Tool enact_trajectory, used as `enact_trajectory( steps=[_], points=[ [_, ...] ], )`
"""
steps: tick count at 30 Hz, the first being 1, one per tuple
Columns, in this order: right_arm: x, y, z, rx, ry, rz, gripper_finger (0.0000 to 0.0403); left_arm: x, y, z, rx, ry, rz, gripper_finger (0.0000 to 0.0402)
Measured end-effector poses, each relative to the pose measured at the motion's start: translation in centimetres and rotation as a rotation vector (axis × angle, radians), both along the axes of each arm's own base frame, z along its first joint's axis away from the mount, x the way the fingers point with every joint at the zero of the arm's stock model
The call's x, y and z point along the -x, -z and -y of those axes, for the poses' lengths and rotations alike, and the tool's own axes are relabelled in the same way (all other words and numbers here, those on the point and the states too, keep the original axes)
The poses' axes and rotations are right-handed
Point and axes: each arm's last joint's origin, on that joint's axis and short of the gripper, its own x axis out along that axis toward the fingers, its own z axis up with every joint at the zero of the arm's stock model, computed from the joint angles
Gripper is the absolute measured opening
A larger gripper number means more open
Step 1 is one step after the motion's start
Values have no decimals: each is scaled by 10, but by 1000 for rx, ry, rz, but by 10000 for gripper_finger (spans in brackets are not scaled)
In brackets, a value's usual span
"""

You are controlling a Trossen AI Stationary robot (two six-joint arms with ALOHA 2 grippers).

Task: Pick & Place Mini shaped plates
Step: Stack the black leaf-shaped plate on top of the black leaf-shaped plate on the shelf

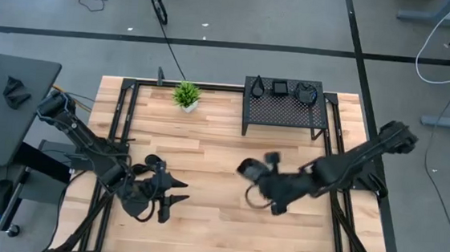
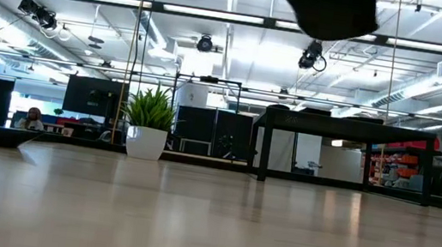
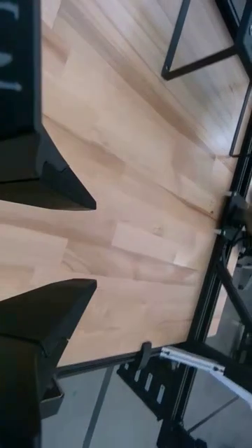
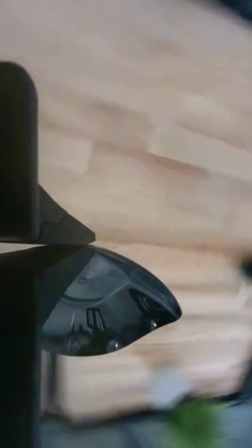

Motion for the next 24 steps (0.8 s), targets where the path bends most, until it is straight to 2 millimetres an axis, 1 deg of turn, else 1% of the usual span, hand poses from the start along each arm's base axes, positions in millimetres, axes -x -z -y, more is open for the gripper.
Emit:
enact_trajectory(
  steps=[2, 4, 8, 11, 14, 16, 18, 24],
  points=[
    [6, -12, 13, -169, 200, 52, 3, -2, 0, -2, 0, -13, 1, 177],
    [13, -17, 23, -280, 374, 77, 3, -4, 0, -5, -1, -28, 1, 177],
    [28, -20, 44, -320, 702, 127, 2, -9, 0, -12, -19, -48, 0, 177],
    [41, -20, 70, -345, 950, 95, 2, -12, 0, -16, -22, -67, -2, 177],
    [53, -20, 99, -290, 1135, 40, 2, -14, 0, -19, -40, -72, -6, 177],
    [58, -20, 119, -255, 1233, 5, 2, -15, 0, -21, -45, -78, -7, 177],
    [58, -19, 141, -227, 1294, -26, 2, -16, 0, -22, -46, -85, -7, 177],
    [56, -16, 205, -179, 1359, -66, 2, -18, 0, -26, -49, -100, -9, 177]
  ],
)
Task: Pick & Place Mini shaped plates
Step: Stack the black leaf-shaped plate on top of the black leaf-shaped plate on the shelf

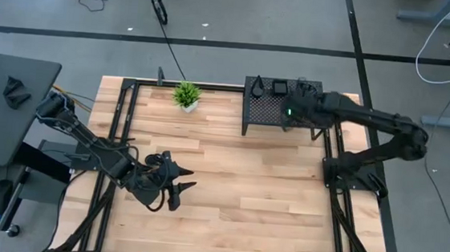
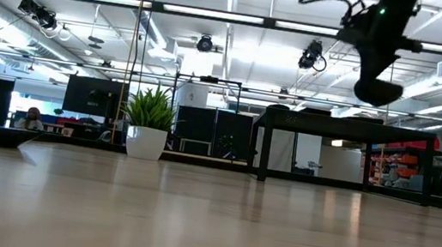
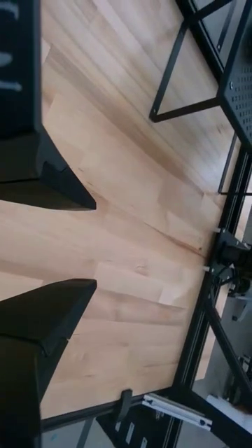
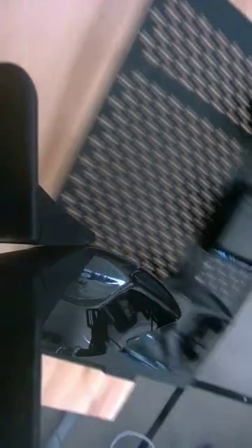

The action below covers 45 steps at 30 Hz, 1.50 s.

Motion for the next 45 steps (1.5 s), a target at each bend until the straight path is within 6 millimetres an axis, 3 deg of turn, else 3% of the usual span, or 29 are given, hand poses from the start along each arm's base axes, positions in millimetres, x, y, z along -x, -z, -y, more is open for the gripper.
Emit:
enact_trajectory(
  steps=[6, 14, 22, 40, 45],
  points=[
    [-6, 7, 47, 56, -22, -37, 1, 0, 0, 0, -1, 1, -1, 177],
    [-11, 29, 77, 33, -15, -191, 2, 0, 0, 0, 2, 0, 0, 177],
    [-15, 41, 86, 3, -27, -255, 2, 0, 0, 0, 10, -2, 2, 177],
    [-8, 42, 96, -18, 27, -234, 12, 0, 0, 0, 11, -2, 2, 177],
    [-8, 42, 96, -19, 31, -234, 37, 0, 0, 0, 11, -1, 2, 177]
  ],
)
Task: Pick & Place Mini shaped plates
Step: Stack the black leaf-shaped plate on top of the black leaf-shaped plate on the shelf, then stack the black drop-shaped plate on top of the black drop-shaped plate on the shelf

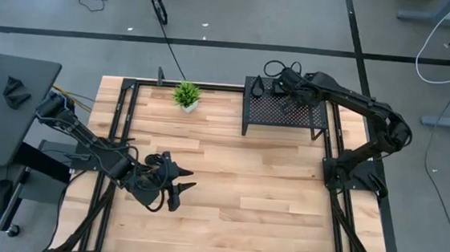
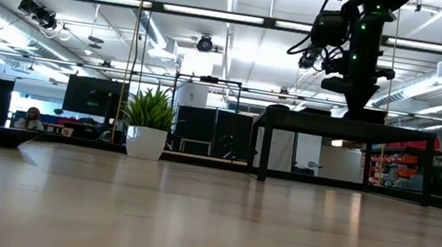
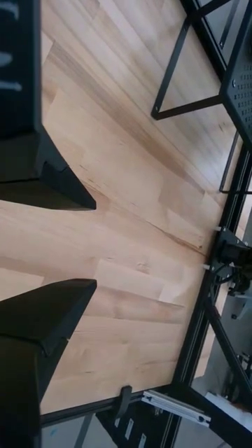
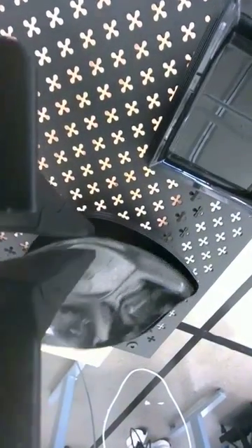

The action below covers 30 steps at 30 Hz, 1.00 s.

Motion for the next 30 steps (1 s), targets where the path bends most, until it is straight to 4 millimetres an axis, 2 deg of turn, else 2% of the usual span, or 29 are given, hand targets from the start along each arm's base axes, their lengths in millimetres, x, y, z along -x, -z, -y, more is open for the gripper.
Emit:
enact_trajectory(
  steps=[8, 12, 21, 26, 30],
  points=[
    [-2, 0, 0, -18, -30, 27, 111, 0, 0, 0, 0, 0, 0, 177],
    [2, -7, -4, -48, -67, 65, 128, 0, 0, 0, -1, 0, 0, 177],
    [18, -32, -17, -9, -42, 191, 127, 0, 0, 0, -1, 0, 0, 177],
    [18, -32, -19, -51, -60, 231, 110, 0, 0, 0, -1, 0, -1, 177],
    [15, -32, -18, -66, -67, 263, 81, 0, 0, 0, -1, 0, -1, 177]
  ],
)
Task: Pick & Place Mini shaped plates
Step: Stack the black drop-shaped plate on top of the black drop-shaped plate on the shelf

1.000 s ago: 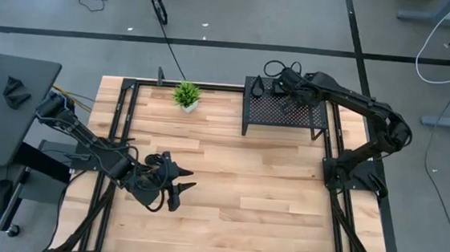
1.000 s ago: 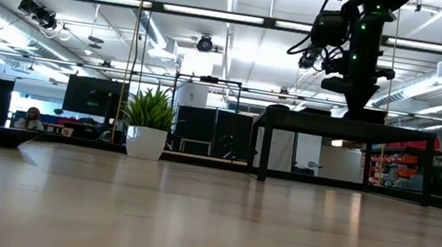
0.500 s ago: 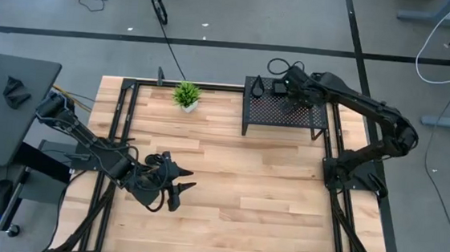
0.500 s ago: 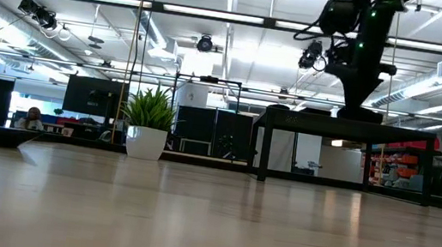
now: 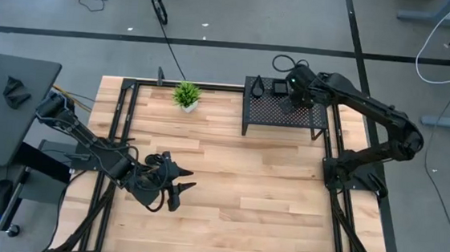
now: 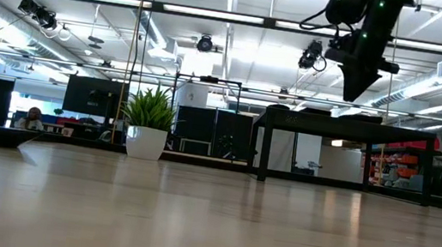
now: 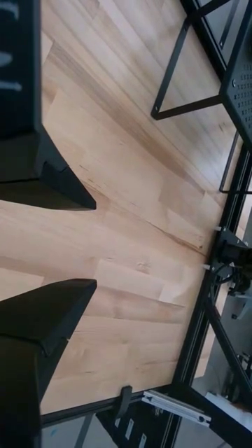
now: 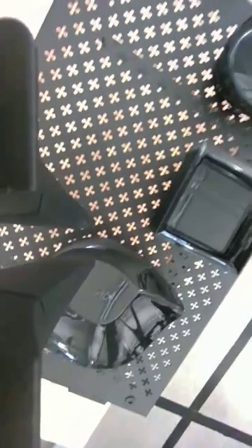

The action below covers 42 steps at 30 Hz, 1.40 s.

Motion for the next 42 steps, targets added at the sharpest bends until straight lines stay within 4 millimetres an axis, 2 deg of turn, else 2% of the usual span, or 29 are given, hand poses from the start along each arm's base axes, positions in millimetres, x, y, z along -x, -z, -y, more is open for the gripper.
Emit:
enact_trajectory(
  steps=[7, 10, 13, 18, 24, 27, 31, 34, 38, 42],
  points=[
    [-3, 1, 4, -7, -15, 34, 10, 0, 0, 0, 2, 5, -3, 177],
    [-6, -2, 2, 46, -44, 37, 7, 0, 1, 2, 19, 59, -26, 177],
    [-13, -9, -12, 80, -99, 72, 12, 4, 2, 8, 25, 119, -57, 177],
    [-35, -24, -68, 125, -278, 206, 3, 20, 13, 13, 66, 96, -159, 177],
    [-66, -30, -154, 166, -471, 400, 12, 48, 32, 7, 183, -11, -444, 177],
    [-80, -25, -199, 185, -567, 499, 10, 61, 38, 0, 212, -100, -584, 177],
    [-93, -4, -253, 220, -721, 670, 4, 69, 46, -8, 155, -137, -661, 177],
    [-94, 16, -285, 217, -814, 800, 4, 70, 60, -15, 121, -128, -700, 177],
    [-86, 43, -312, 193, -886, 906, 9, 71, 78, -28, 95, -148, -748, 177],
    [-73, 62, -324, 142, -901, 977, 9, 68, 87, -40, 37, -135, -771, 177]
  ],
)
